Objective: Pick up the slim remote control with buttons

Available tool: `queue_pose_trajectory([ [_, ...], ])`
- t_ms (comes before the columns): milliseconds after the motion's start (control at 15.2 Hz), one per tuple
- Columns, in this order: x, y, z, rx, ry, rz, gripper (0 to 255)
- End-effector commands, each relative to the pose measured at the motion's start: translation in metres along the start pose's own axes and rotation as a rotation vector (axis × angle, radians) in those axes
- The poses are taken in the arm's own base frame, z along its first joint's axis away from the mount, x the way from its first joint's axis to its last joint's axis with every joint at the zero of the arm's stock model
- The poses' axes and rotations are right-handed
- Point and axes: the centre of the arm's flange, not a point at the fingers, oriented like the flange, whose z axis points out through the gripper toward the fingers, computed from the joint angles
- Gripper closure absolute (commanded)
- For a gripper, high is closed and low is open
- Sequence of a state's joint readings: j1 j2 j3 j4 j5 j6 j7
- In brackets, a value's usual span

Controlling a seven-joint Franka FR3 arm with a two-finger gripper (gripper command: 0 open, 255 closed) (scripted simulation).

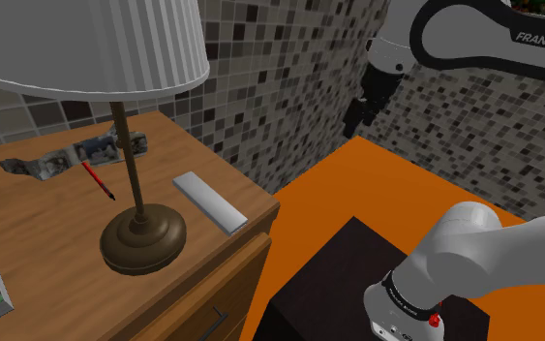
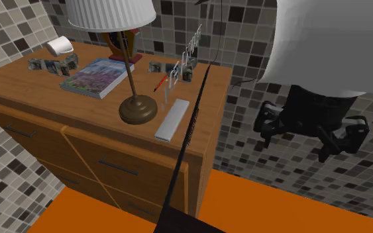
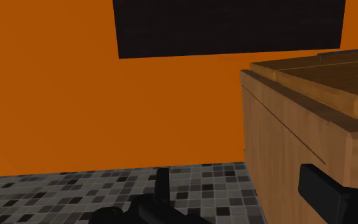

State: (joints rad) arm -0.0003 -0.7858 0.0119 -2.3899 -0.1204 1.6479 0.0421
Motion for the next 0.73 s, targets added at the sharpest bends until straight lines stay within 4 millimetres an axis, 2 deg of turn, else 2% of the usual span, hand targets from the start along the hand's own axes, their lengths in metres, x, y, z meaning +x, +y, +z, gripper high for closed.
queue_pose_trajectory([
  [0, 0.0, 0.0, 0.0, 0.0, 0.0, 0.0, 0],
  [660, 0.044, -0.115, 0.035, 0.036, -0.02, 0.014, 0],
])
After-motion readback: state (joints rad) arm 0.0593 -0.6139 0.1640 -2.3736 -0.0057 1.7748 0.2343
